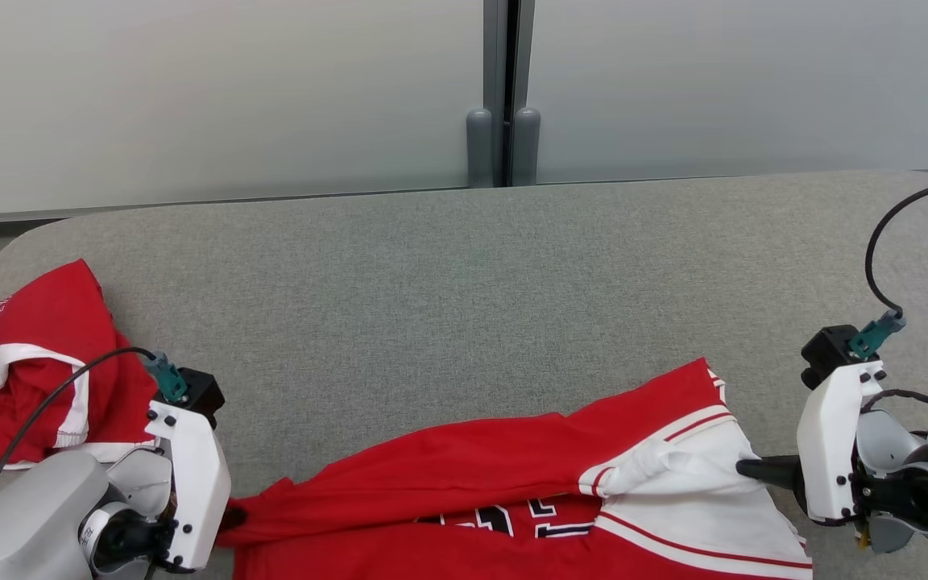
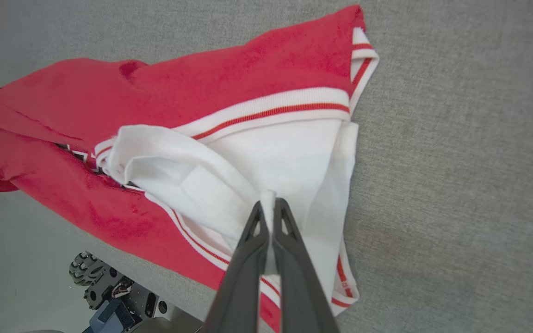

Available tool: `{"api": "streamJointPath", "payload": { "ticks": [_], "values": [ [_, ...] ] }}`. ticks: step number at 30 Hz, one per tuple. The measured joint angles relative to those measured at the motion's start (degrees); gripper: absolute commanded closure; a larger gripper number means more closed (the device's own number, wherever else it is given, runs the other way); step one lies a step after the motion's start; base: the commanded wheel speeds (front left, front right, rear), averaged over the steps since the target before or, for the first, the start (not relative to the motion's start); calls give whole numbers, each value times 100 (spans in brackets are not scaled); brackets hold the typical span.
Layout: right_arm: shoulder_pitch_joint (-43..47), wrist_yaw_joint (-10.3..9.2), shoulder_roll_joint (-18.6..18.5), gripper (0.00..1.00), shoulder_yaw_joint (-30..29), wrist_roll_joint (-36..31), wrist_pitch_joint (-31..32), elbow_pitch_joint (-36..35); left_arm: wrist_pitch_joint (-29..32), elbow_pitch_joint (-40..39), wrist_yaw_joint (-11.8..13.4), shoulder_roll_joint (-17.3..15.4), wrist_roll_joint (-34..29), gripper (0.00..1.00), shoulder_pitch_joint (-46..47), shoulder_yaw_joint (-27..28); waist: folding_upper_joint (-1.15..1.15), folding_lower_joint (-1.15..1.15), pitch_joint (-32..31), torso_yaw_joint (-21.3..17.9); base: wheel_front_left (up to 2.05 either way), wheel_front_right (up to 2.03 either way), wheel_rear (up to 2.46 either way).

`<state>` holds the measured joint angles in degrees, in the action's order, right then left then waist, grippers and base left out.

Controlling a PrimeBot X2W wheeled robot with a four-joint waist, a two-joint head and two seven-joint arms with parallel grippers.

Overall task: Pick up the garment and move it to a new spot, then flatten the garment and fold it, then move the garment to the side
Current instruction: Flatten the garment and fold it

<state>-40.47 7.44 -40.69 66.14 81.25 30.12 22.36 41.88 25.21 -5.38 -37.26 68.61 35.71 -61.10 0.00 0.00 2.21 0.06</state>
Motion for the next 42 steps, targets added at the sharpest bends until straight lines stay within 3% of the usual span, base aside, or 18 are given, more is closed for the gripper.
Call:
{"api": "streamJointPath", "payload": {
  "ticks": [1,2,11,16,20,25,29,34,38,42],
  "values": [
    [28,0,0,27,1,1,37,14,34,5,-10,4,14,71,-31,-21,0,0,-6,0,0,0,0],
    [59,0,0,0,0,3,65,19,48,14,-11,11,25,0,-53,-34,0,0,-13,1,0,0,0],
    [459,0,-125,0,-257,226,-32,-164,-93,-16,-19,-118,107,0,-113,73,0,0,-187,73,0,0,0],
    [708,0,-375,0,-736,371,-806,-658,-761,-420,65,-404,-30,0,-104,369,0,0,-287,134,0,0,0],
    [958,-1,-556,0,-1196,265,-1883,-1021,-1804,-866,446,-661,-435,0,-114,710,0,0,-324,180,0,0,0],
    [1379,0,-519,0,-1740,-196,-3461,-1155,-3271,-1506,1257,-728,-773,0,-575,1157,0,0,-347,220,0,0,0],
    [1651,0,-238,0,-2227,-767,-4348,-806,-4465,-1951,2038,-655,-971,0,-1100,1537,0,0,-351,246,0,0,0],
    [1985,-1,517,0,-3533,-1858,-4503,-573,-5561,-2409,2677,-444,-1098,0,-1872,2019,0,0,-325,256,0,0,0],
    [2657,1,1285,0,-4766,-2829,-4511,-716,-5679,-2668,2953,-224,-1434,0,-2423,2505,0,0,-287,298,0,0,0],
    [3279,1,1850,0,-5336,-3509,-4511,-835,-5687,-2903,3017,244,-2037,0,-2949,3050,0,0,-231,352,0,0,0]
  ]
}}
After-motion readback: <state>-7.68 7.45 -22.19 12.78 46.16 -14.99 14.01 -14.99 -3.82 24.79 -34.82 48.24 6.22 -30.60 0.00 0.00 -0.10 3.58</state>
